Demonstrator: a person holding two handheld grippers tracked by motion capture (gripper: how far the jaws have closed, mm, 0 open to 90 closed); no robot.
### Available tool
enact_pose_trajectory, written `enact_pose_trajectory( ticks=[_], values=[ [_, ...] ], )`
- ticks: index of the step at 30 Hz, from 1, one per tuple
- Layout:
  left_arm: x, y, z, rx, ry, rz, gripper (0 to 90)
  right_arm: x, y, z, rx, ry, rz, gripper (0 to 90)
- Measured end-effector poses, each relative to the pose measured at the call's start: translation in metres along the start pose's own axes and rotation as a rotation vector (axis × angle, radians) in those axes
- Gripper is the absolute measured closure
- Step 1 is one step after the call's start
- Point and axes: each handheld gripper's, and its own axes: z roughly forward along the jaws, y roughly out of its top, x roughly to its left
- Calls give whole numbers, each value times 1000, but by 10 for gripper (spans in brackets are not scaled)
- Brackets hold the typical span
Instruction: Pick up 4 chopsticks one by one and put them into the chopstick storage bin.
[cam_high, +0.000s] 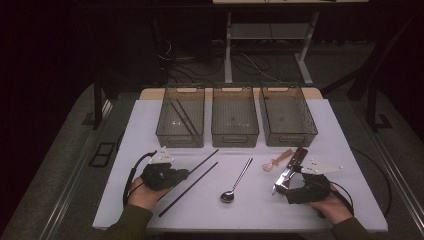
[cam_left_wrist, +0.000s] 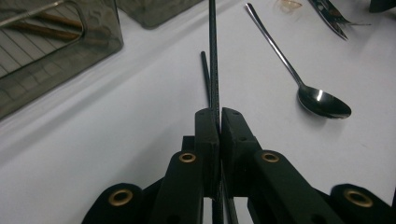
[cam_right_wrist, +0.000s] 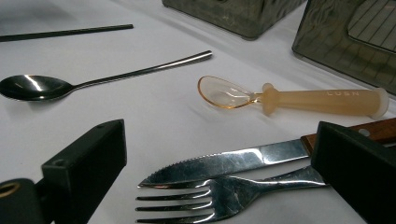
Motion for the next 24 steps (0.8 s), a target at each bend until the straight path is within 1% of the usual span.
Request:
enact_pose_trajectory(
  ticks=[4, 6, 15, 18, 19, 22, 24],
  values=[
    [2, 3, 1, -9, -8, -5, 857, 0, 0, 0, -1, 0, 1, 32],
    [3, 6, 1, -16, -13, 4, 857, 1, 0, -1, -2, 2, -2, 32],
    [3, 18, 0, -41, -25, 12, 857, 1, 0, -1, -2, 4, -3, 32],
    [5, 22, -1, -57, -26, 20, 857, 1, 0, -1, -1, 4, -3, 32],
    [6, 24, -1, -59, -25, 17, 857, 1, 0, -1, -3, 3, -5, 32],
    [9, 30, -3, -71, -26, 24, 857, 1, 0, -1, -3, 3, 4, 32],
    [11, 34, -5, -89, -25, 23, 857, 0, 0, 0, -4, -2, 10, 32]
  ],
)
